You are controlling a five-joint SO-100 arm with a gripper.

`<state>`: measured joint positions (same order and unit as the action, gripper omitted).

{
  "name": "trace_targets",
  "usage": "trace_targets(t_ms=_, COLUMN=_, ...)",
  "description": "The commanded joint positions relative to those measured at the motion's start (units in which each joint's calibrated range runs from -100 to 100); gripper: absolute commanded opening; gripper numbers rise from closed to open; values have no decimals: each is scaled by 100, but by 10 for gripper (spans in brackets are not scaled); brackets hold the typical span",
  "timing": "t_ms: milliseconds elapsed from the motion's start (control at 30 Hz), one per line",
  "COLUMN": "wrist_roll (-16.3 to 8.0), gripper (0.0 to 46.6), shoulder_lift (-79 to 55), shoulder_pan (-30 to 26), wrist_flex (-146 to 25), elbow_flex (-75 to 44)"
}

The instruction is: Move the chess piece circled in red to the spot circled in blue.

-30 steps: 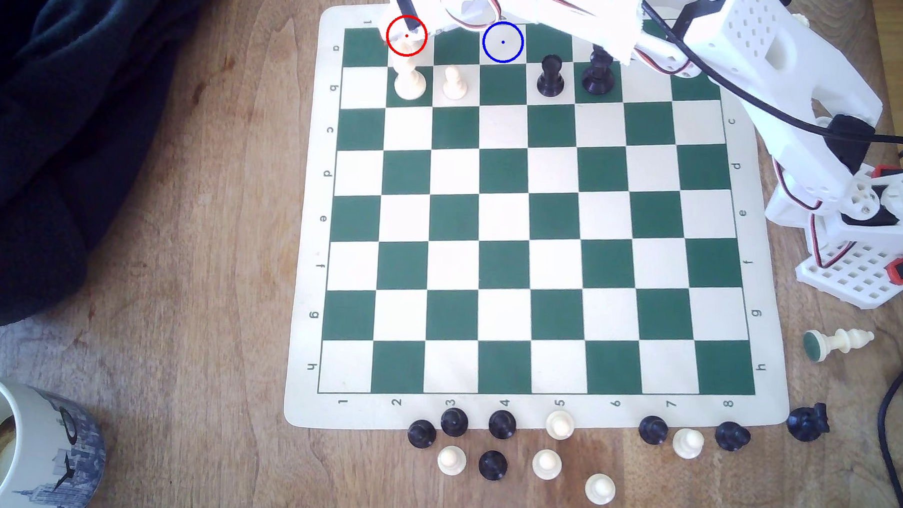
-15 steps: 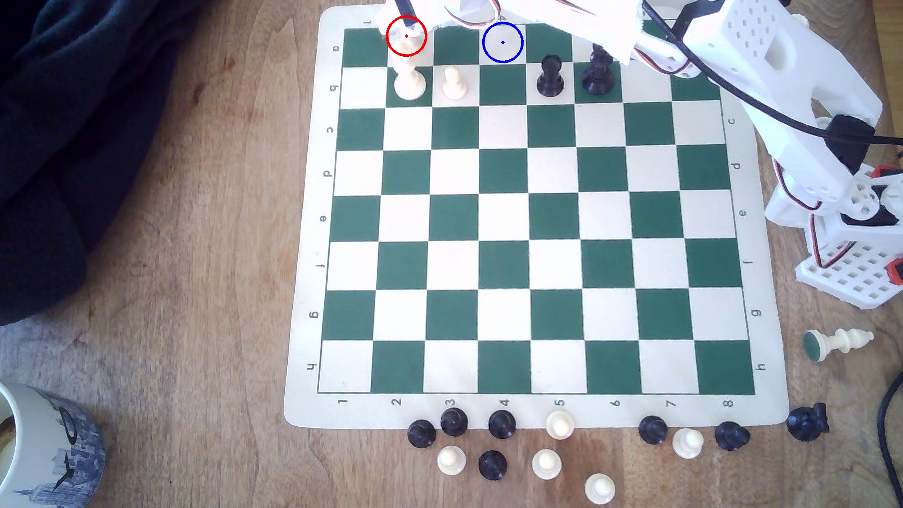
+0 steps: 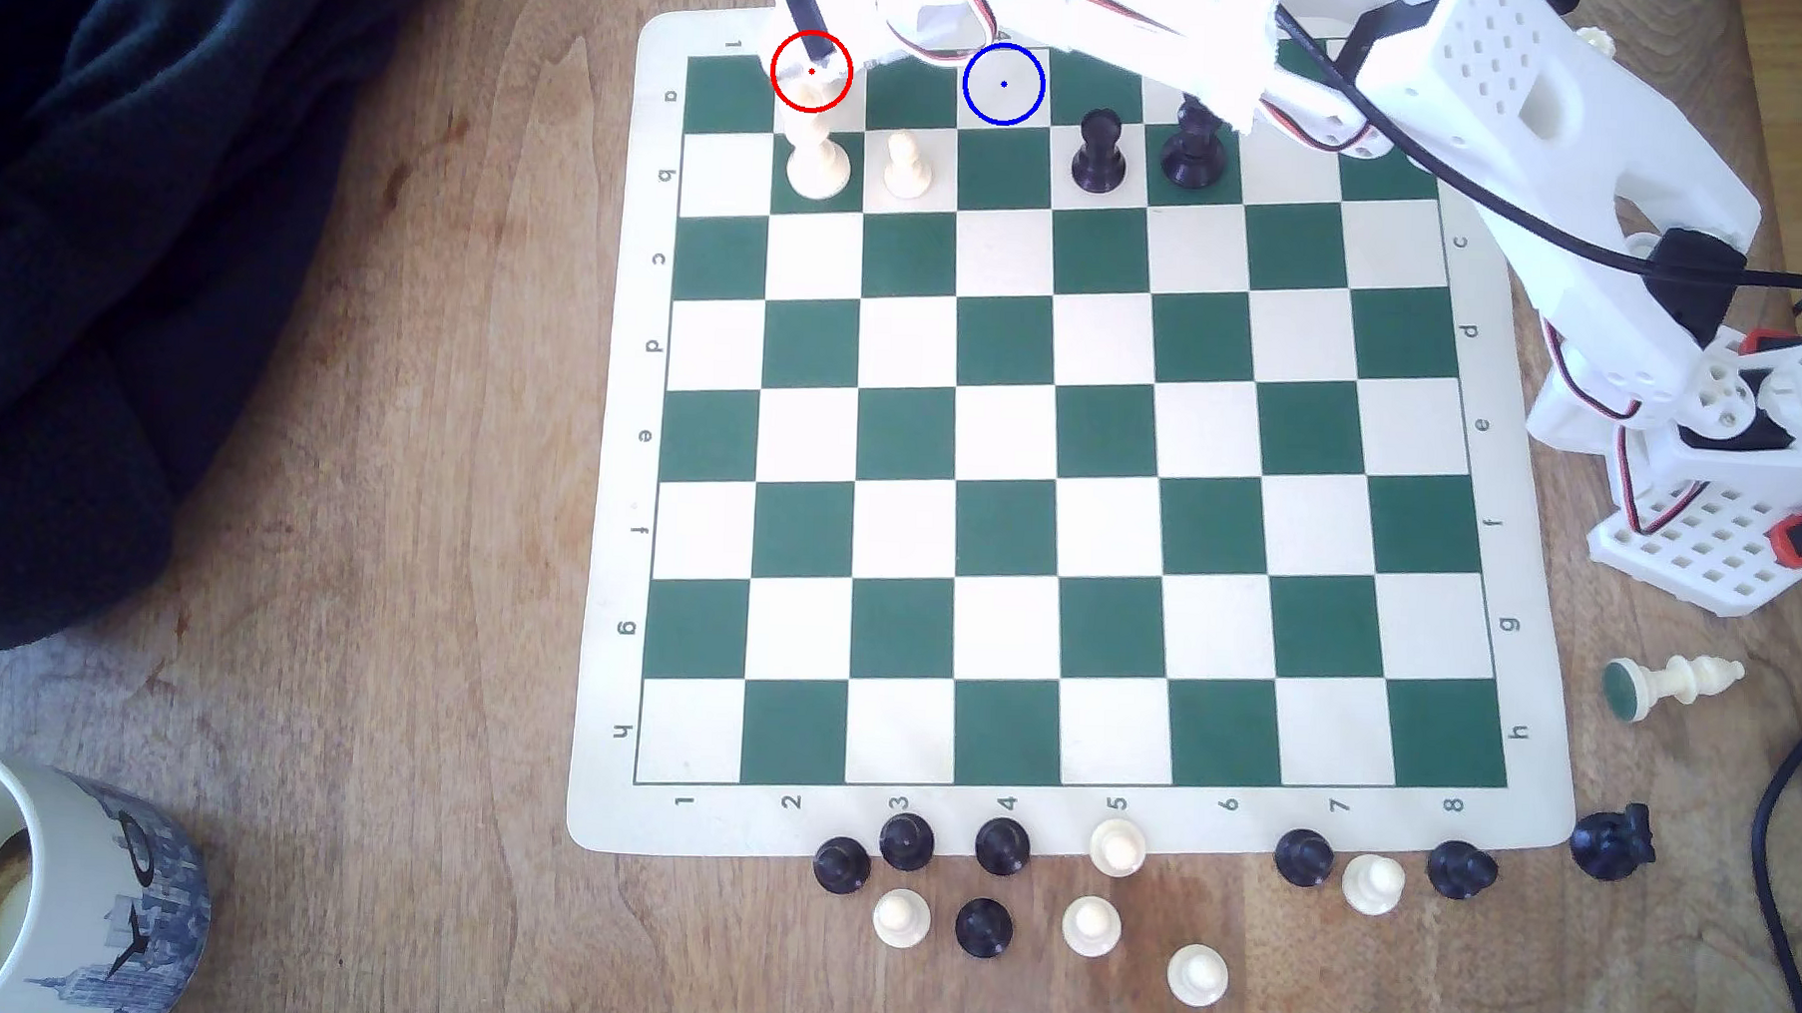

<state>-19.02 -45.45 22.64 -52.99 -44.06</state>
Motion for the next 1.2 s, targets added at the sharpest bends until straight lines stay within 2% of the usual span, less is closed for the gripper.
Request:
trace_targets(t_ms=0, wrist_roll=15, gripper=114, shoulder_lift=301, shoulder_pan=-54, wrist_flex=82, elbow_flex=-562)
trace_targets(t_ms=167, wrist_roll=15, gripper=108, shoulder_lift=309, shoulder_pan=-54, wrist_flex=82, elbow_flex=-635)
trace_targets(t_ms=500, wrist_roll=15, gripper=65, shoulder_lift=335, shoulder_pan=-62, wrist_flex=98, elbow_flex=-644)
trace_targets(t_ms=767, wrist_roll=39, gripper=54, shoulder_lift=547, shoulder_pan=-70, wrist_flex=106, elbow_flex=-644)
trace_targets(t_ms=1033, wrist_roll=83, gripper=47, shoulder_lift=1235, shoulder_pan=-23, wrist_flex=49, elbow_flex=-572)
trace_targets(t_ms=1167, wrist_roll=78, gripper=46, shoulder_lift=1956, shoulder_pan=-31, wrist_flex=155, elbow_flex=226)
